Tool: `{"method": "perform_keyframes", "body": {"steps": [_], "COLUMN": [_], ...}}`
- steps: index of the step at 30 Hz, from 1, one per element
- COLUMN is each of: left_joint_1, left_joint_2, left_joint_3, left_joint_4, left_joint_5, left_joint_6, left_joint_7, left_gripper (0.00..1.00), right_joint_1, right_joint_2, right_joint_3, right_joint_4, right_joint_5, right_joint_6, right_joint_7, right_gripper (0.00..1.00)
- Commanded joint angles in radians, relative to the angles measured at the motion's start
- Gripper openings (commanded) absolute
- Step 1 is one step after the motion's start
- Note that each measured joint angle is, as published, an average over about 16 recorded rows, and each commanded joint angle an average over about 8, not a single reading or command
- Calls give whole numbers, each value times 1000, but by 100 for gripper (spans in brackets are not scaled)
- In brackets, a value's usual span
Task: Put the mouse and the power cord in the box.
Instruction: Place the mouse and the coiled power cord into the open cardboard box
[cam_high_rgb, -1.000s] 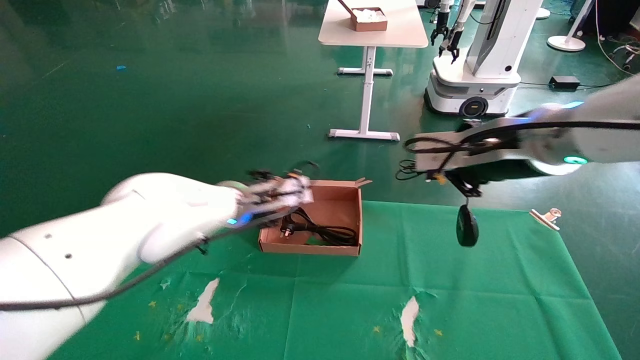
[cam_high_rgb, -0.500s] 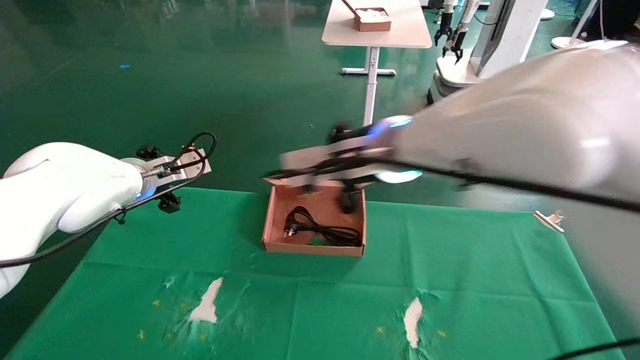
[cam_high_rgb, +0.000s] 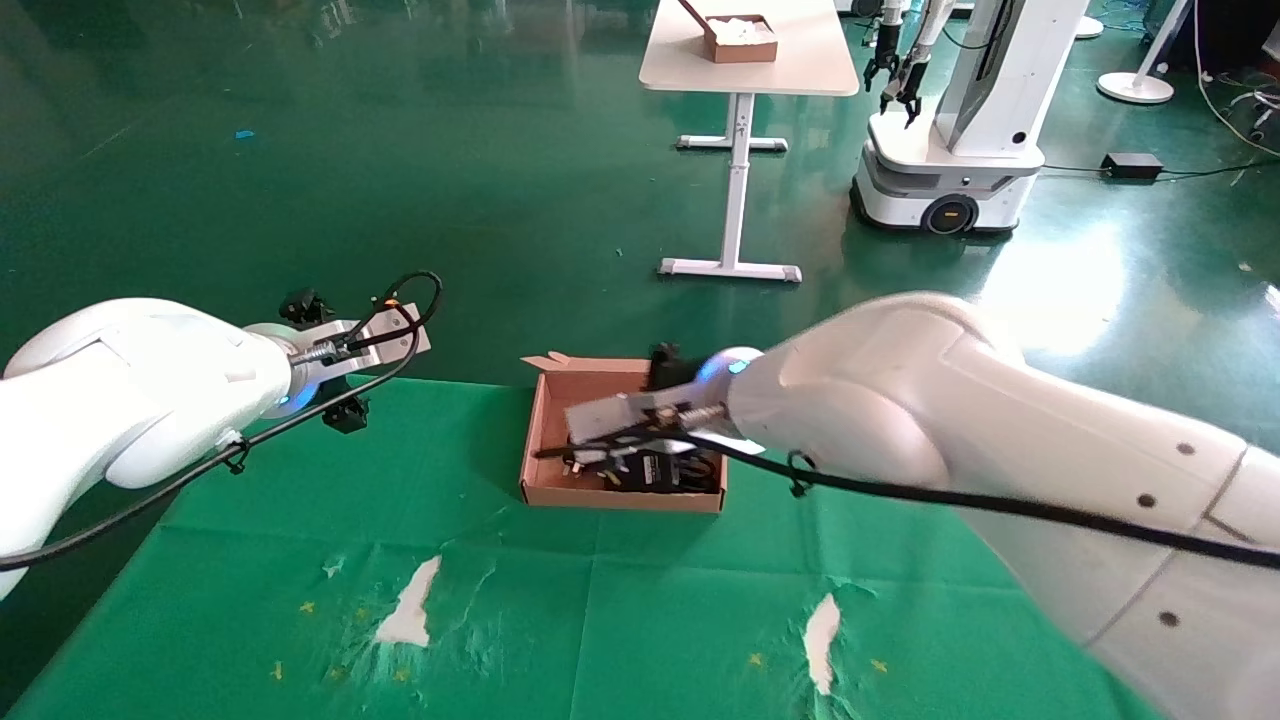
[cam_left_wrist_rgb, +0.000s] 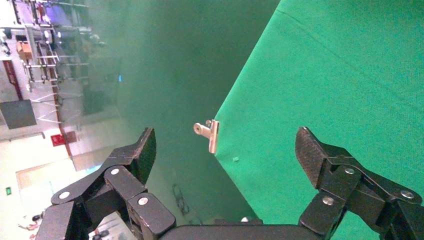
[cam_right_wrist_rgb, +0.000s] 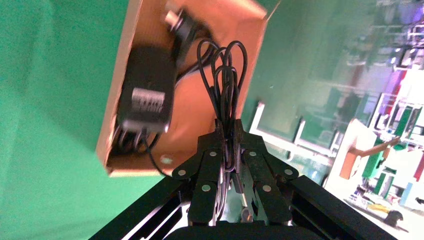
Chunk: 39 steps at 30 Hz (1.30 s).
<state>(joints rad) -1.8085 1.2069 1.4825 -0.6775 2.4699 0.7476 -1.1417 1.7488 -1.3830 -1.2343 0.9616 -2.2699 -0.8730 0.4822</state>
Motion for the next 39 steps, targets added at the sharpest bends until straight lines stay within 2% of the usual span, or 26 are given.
{"method": "perform_keyframes", "body": {"steps": [1, 2, 3, 27, 31, 39], "left_joint_1": [0, 0, 0, 1, 1, 1], "left_joint_2": [-5, -6, -7, -1, -1, -1], "left_joint_3": [1, 1, 2, 0, 0, 0], "left_joint_4": [-11, -12, -14, -5, -5, -5], "left_joint_5": [7, 9, 10, 1, 1, 1], "left_joint_6": [5, 6, 8, 1, 1, 1], "left_joint_7": [-8, -9, -11, -4, -4, -4], "left_gripper": [100, 100, 100, 100, 100, 100], "right_joint_1": [-2, -2, -3, -7, -34, -122], "right_joint_2": [-3, -3, -4, 11, 42, 142], "right_joint_3": [-35, -40, -47, -1, 38, 164], "right_joint_4": [-25, -29, -34, -2, 11, 54], "right_joint_5": [5, 6, 6, 19, 81, 281], "right_joint_6": [34, 41, 48, 2, -24, -106], "right_joint_7": [15, 16, 17, 8, -4, -44], "right_gripper": [86, 96, 100, 100, 100, 100]}}
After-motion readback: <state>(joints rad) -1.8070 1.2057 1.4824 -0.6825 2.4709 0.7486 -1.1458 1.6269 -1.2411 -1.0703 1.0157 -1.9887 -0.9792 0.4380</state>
